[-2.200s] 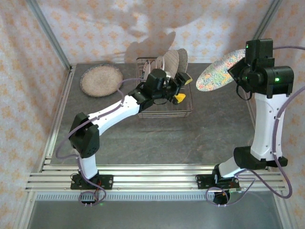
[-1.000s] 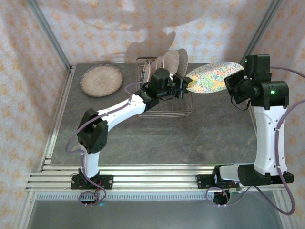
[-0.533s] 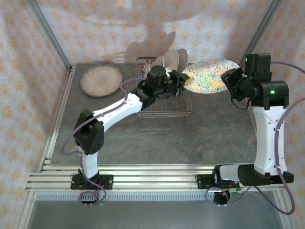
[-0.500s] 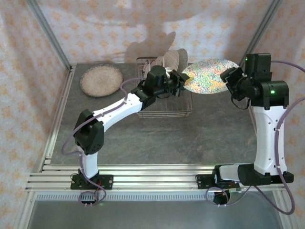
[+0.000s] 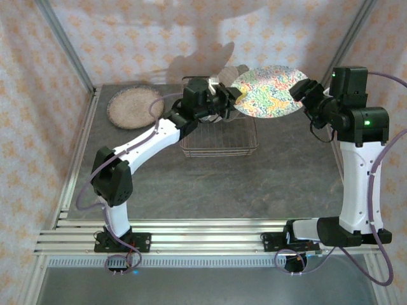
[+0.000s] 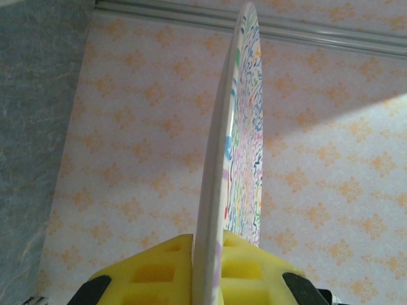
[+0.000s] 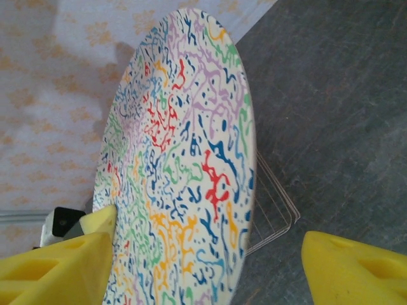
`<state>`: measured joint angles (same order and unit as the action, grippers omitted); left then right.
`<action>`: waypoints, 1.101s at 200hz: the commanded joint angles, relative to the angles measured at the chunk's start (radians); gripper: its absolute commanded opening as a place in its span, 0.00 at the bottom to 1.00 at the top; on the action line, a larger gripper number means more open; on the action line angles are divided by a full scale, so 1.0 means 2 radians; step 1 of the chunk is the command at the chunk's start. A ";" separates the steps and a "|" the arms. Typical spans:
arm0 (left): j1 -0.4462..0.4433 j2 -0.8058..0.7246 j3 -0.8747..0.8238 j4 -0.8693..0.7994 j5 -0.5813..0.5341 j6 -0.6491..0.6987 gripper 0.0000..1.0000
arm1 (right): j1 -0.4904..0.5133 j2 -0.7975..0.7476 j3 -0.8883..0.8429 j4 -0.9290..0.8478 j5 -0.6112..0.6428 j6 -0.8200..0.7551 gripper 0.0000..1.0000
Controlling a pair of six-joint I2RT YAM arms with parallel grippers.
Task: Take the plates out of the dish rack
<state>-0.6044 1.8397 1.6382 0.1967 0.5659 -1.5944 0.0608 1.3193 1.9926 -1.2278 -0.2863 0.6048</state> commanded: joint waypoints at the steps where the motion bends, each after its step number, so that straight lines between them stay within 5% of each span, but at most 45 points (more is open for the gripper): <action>1: 0.010 -0.036 0.025 0.037 0.011 0.016 0.00 | 0.002 0.006 0.020 0.021 -0.031 -0.029 0.79; 100: 0.073 -0.072 0.010 0.048 0.010 0.019 0.00 | 0.010 0.033 0.059 0.065 -0.088 -0.065 0.85; 220: 0.214 -0.139 -0.033 -0.016 0.003 0.069 0.00 | 0.147 0.056 0.065 0.178 -0.073 -0.183 0.85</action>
<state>-0.2329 1.6405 1.6001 0.1547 0.5838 -1.5074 0.3153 1.4288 2.1265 -0.9554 -0.4454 0.3428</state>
